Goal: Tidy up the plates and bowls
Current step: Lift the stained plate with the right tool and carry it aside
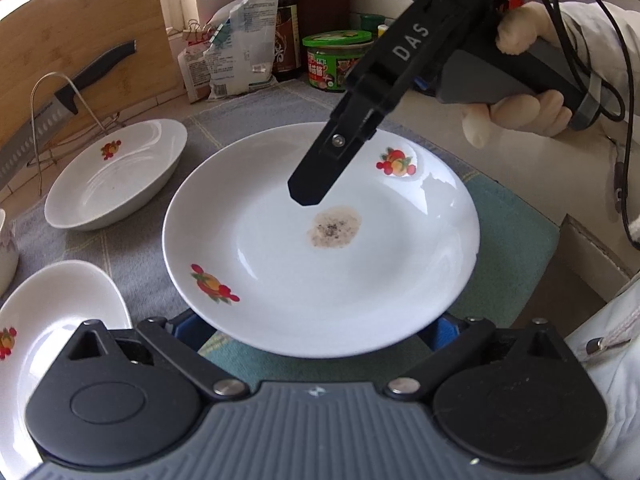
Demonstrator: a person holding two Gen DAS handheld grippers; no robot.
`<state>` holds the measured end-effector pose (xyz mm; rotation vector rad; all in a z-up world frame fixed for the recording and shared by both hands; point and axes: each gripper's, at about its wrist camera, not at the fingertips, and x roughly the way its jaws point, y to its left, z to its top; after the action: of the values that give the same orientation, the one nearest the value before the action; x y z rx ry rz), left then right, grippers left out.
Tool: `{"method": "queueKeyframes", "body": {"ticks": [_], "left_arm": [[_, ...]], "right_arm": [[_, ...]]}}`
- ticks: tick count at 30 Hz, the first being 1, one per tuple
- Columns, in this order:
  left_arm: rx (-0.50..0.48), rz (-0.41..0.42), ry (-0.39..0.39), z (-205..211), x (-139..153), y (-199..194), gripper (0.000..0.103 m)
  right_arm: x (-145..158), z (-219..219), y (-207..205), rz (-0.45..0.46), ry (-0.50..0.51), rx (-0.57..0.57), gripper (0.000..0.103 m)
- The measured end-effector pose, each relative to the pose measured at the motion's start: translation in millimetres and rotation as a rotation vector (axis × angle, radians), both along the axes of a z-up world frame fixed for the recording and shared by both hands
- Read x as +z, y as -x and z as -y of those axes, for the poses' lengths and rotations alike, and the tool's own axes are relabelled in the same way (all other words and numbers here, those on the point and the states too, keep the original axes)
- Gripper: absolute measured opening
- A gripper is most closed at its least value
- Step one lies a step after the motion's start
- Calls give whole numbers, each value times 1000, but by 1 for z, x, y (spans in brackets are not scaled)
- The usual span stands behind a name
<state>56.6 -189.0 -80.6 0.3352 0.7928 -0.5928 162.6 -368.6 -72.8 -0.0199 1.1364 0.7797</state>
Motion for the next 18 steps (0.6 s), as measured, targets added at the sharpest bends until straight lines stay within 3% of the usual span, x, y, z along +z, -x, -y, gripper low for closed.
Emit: {"method": "queueKeyframes", "body": {"ticks": [18], "left_arm": [[-118, 38, 11, 49, -5, -64, 101]], "right_arm": [[5, 60, -42, 76, 20, -158, 103]]}}
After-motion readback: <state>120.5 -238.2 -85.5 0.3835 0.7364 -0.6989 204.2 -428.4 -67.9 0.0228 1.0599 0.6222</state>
